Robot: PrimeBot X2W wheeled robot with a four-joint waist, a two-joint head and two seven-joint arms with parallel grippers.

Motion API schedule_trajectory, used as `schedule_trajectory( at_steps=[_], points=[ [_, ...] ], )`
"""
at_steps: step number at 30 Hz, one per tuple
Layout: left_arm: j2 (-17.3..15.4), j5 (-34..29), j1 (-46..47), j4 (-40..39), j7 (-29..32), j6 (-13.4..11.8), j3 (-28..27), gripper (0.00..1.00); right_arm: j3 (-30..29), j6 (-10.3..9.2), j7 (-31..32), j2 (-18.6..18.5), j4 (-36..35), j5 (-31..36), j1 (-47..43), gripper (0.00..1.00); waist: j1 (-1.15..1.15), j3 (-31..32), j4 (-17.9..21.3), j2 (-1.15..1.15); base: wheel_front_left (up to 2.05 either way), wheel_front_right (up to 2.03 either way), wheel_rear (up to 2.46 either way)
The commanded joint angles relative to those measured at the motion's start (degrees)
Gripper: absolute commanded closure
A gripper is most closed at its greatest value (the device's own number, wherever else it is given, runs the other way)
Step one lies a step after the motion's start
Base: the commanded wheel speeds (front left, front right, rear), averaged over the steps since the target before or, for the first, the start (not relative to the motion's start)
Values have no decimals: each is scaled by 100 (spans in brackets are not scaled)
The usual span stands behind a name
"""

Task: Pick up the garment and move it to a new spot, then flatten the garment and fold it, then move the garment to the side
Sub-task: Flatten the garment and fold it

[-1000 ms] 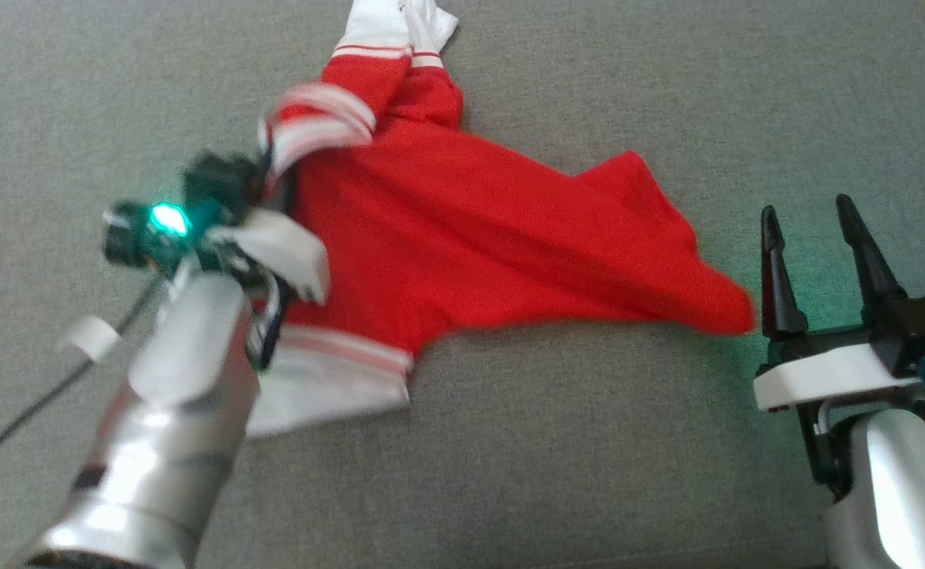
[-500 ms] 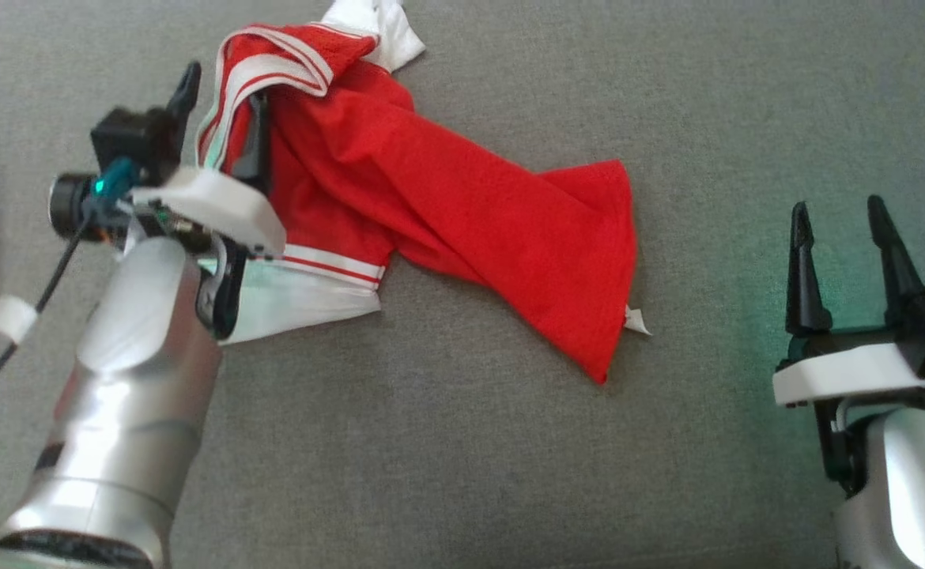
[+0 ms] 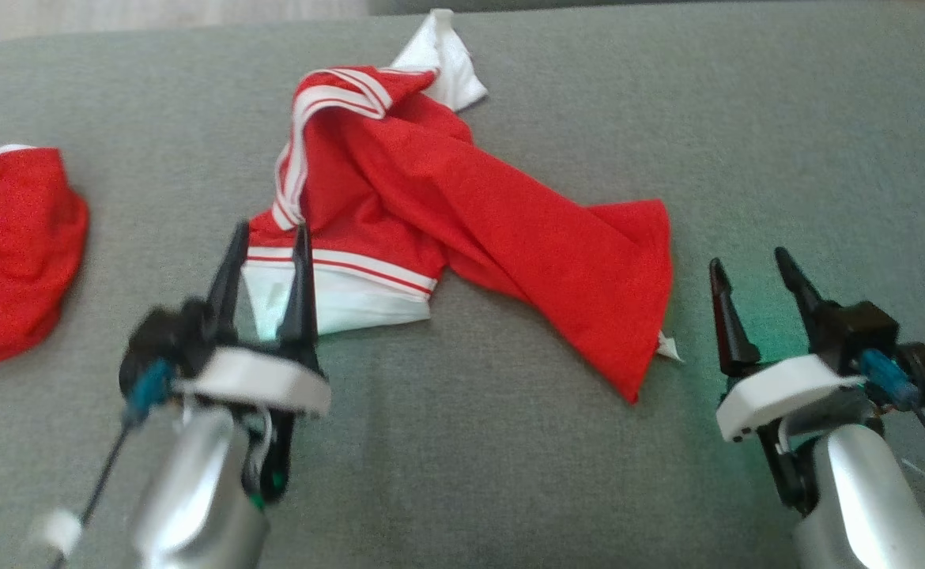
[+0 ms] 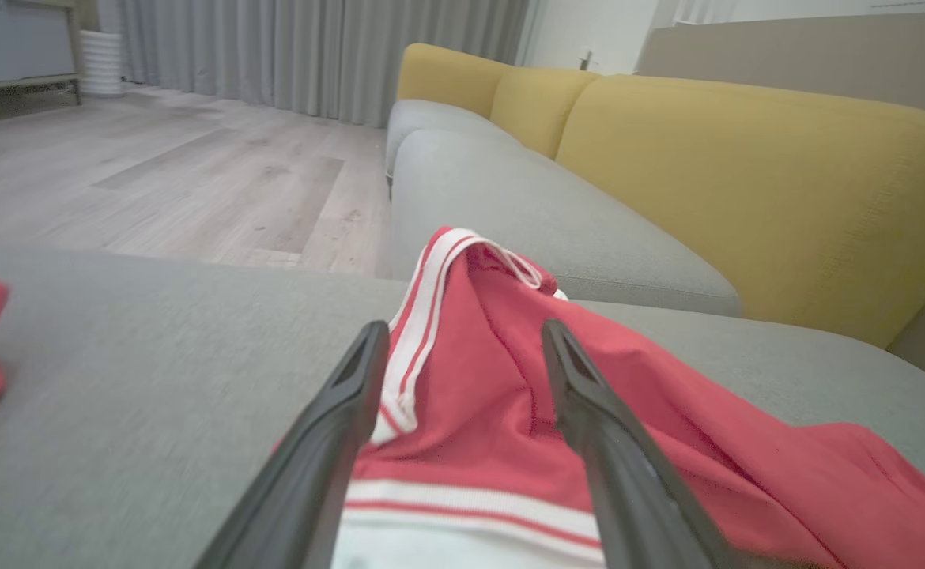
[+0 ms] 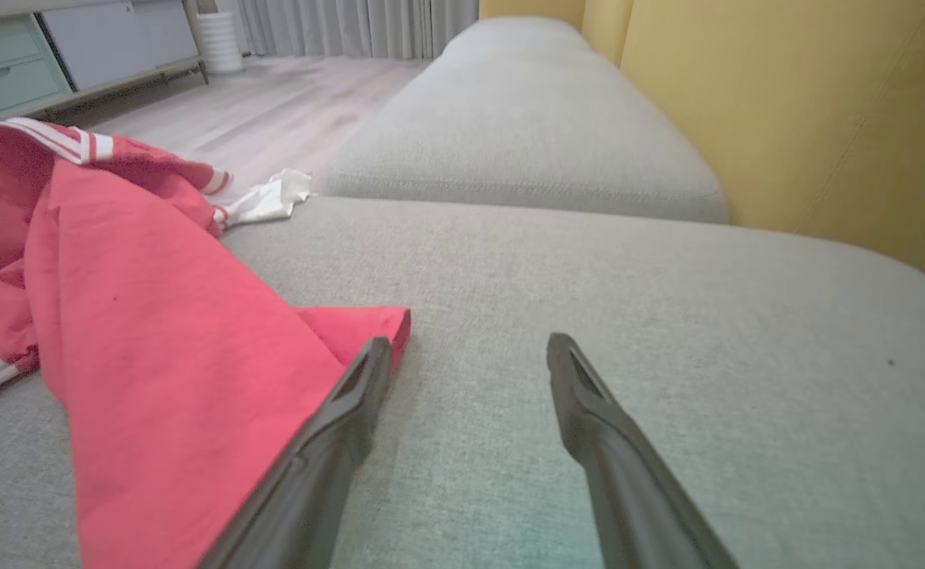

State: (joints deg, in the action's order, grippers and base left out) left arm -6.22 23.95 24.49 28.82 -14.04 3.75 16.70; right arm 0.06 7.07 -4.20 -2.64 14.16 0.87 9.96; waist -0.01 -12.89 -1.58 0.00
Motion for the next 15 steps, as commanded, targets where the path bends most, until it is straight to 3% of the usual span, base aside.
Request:
schedule_trajectory(
  at_steps=[1,7,13,14,15],
  points=[
    [-72,31,-187,-396,-72,-85,-176,0,196,42,151,-24,-63,-65,291,0,1,147,-152,0,0,0,0],
    [21,6,-1191,-1249,-86,-351,-121,0,217,42,885,-183,680,-126,749,0,1,235,-462,0,0,0,0],
    [88,7,-1589,-1701,-82,-526,-38,0,329,42,1553,-451,1432,-388,1197,0,1,68,-813,0,0,0,0],
    [93,4,-1602,-1738,-80,-542,-26,0,380,42,1684,-485,1543,-501,1259,5,1,33,-866,0,0,0,0],
    [94,-1,-1609,-1768,-80,-559,-24,0,457,42,1818,-522,1640,-626,1320,40,1,10,-902,0,0,0,0]
  ],
)
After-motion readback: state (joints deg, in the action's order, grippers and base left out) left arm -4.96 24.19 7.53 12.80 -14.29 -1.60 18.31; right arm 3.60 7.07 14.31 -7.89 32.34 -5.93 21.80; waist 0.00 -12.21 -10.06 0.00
